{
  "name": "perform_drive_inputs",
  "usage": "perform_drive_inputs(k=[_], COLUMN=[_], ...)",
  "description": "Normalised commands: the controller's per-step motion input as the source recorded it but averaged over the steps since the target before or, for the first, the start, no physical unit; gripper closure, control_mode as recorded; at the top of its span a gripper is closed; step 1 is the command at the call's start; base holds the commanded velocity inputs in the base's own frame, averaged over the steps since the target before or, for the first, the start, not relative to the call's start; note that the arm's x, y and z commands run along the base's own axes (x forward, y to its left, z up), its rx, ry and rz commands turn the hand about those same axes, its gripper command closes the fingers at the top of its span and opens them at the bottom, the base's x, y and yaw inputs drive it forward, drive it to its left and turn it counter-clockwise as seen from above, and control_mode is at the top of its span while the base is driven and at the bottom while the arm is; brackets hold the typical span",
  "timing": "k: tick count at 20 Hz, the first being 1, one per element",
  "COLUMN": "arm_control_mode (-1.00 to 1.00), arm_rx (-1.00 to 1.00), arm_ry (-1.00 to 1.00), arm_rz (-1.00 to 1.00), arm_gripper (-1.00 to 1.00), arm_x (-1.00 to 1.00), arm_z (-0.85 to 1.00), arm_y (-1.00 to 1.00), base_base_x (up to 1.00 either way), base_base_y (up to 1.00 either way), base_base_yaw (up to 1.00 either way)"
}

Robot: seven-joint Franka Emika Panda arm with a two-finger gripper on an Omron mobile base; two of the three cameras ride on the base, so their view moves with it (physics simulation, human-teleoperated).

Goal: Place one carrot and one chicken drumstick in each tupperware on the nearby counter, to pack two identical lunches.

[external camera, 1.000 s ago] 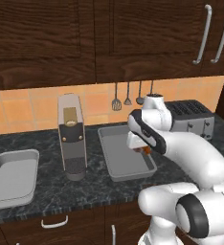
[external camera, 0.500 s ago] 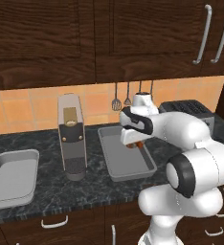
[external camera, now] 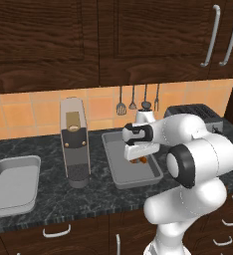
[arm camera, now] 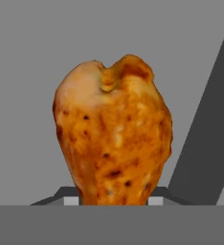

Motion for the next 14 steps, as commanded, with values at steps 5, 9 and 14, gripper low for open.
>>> perform_drive_inputs(k=[5, 9, 14], arm_control_mode=[-1.0, -1.0, -1.0], arm_rx=[-0.03, -0.03, -0.01], arm_ry=[0.0, 0.0, 0.0], arm_rz=[0.0, 0.0, -0.07], arm_gripper=[1.0, 1.0, 1.0], arm_x=[0.0, 0.11, 0.42], arm_z=[-0.08, 0.0, 0.0], arm_y=[0.0, 0.0, 0.0], base_base_x=[0.0, 0.0, 0.0], base_base_y=[0.0, 0.0, 0.0], base_base_yaw=[0.0, 0.0, 0.0])
